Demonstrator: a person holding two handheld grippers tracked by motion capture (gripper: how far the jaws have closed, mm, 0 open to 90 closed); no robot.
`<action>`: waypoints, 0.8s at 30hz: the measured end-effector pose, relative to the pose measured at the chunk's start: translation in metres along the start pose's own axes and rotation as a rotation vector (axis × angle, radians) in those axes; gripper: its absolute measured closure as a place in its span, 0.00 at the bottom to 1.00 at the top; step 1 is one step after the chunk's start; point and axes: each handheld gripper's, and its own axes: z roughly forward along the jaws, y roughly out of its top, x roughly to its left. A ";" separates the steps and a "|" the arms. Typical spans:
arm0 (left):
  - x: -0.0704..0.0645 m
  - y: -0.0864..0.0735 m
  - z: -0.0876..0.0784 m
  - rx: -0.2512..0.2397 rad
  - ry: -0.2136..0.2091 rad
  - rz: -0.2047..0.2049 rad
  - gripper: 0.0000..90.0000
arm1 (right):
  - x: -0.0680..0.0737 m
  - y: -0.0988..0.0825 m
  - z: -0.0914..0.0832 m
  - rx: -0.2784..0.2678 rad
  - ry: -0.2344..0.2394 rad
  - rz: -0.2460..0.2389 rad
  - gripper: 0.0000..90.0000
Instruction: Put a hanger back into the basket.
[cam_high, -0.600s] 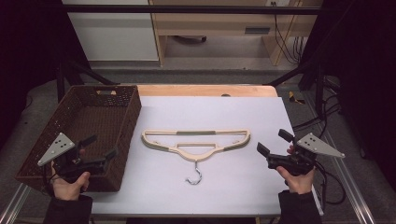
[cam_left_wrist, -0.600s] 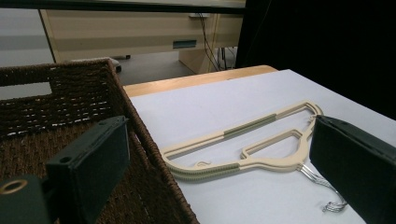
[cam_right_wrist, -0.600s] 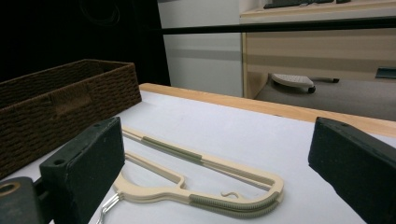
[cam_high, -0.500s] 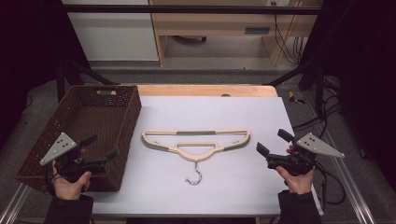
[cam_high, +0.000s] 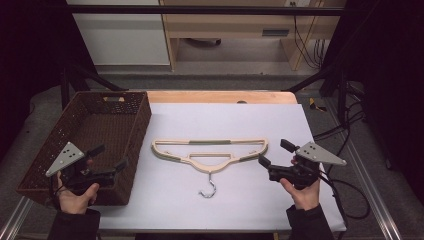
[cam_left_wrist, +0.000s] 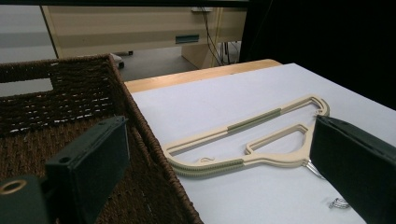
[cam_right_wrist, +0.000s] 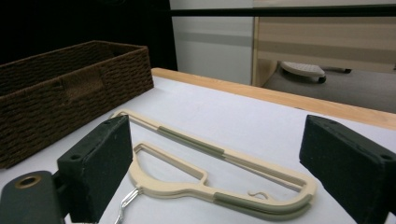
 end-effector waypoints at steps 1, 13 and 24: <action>0.000 0.000 0.000 0.002 -0.001 0.001 0.05 | 0.001 -0.001 0.003 0.007 0.005 -0.003 0.12; 0.001 -0.001 0.001 0.011 0.012 0.009 0.05 | 0.018 -0.005 0.050 0.123 0.074 -0.088 0.18; 0.003 -0.001 0.001 0.009 0.018 0.009 0.05 | 0.046 -0.006 0.108 0.210 0.203 -0.133 0.31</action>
